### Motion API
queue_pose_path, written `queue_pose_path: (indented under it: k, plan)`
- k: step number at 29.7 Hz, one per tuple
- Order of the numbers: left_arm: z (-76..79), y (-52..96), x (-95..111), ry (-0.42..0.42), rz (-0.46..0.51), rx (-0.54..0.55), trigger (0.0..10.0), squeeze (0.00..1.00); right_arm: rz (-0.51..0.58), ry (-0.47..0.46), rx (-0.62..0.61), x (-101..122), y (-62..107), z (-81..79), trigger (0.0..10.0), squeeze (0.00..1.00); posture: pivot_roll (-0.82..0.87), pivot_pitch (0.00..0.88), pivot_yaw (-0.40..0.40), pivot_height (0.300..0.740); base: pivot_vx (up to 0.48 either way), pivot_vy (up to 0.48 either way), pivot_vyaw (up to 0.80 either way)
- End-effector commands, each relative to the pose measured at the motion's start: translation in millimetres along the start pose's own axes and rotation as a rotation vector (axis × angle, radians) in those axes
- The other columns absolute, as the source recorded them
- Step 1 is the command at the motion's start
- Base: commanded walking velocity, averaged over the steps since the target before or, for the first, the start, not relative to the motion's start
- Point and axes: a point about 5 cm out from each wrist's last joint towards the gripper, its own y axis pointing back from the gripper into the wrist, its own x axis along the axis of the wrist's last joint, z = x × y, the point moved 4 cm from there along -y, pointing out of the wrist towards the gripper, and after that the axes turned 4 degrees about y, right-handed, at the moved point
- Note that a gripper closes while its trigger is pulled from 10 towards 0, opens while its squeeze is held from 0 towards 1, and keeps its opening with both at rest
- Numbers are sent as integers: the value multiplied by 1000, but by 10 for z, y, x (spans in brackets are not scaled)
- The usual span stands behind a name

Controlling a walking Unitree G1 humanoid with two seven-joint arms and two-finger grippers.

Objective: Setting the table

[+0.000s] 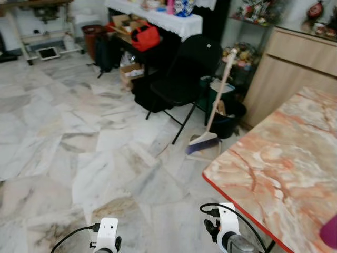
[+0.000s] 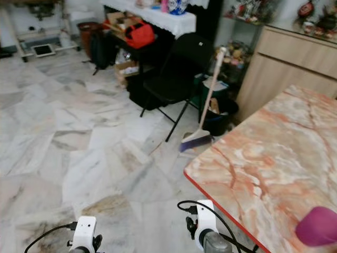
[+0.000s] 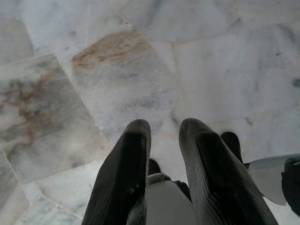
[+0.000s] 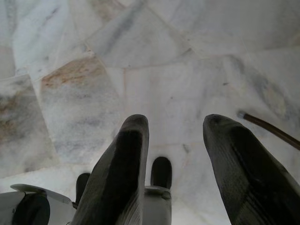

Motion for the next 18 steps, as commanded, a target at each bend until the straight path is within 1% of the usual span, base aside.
queue_pose_path:
  k: [1,8,12,18]
  plan:
    - [-18,4,-27,12,-14,4,10000,0,19,-6,-29,69,4,90,10000,0,68,0,-57,727,0,0,-725]
    - [-36,7,-53,4,-31,7,10000,0,17,0,-23,75,-1,75,10000,0,73,0,-59,727,0,0,-705]
    - [-60,15,-76,19,-38,9,10000,0,28,-14,-19,94,-4,64,10000,0,75,0,-59,727,0,0,0]
    - [-80,25,-95,27,-36,7,10000,0,32,-16,-17,101,-7,50,10000,0,81,0,-57,727,-446,0,0]
